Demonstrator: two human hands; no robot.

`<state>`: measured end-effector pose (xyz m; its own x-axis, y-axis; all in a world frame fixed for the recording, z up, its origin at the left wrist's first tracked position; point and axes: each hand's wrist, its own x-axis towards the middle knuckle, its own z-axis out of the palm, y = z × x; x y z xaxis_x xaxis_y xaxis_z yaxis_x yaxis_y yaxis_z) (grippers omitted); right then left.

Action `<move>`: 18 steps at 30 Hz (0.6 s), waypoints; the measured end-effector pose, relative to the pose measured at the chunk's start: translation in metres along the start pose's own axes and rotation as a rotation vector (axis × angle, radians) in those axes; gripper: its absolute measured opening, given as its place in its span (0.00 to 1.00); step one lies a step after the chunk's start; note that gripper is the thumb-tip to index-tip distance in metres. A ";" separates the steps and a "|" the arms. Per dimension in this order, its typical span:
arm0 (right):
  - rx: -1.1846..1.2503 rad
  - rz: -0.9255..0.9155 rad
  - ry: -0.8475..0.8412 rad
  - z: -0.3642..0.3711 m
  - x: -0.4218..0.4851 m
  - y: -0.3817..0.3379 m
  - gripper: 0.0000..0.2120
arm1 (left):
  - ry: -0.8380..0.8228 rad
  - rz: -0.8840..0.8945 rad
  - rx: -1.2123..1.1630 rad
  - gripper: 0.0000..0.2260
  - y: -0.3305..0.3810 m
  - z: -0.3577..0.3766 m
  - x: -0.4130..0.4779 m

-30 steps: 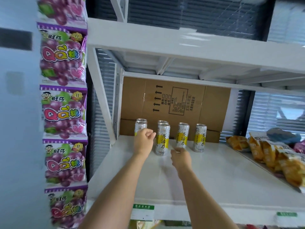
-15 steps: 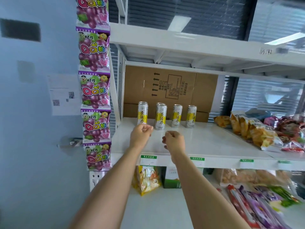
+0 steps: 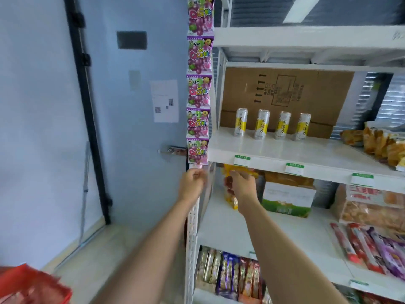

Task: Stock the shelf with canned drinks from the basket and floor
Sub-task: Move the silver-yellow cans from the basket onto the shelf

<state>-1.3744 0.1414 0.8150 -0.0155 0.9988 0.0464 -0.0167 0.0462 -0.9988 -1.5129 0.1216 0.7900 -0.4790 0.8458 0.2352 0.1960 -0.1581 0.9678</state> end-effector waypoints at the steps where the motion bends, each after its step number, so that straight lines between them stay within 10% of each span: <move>1: 0.005 0.021 -0.020 0.008 -0.012 0.006 0.09 | 0.019 -0.023 0.013 0.09 -0.008 -0.017 -0.011; 18: -0.088 0.198 -0.545 0.335 -0.216 0.111 0.07 | 0.427 -0.334 0.225 0.07 -0.112 -0.453 -0.139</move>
<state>-1.7073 -0.0746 0.6994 -0.5224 0.8370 -0.1628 0.1218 -0.1157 -0.9858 -1.8555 -0.2089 0.6897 -0.8392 0.5436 -0.0186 0.1295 0.2330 0.9638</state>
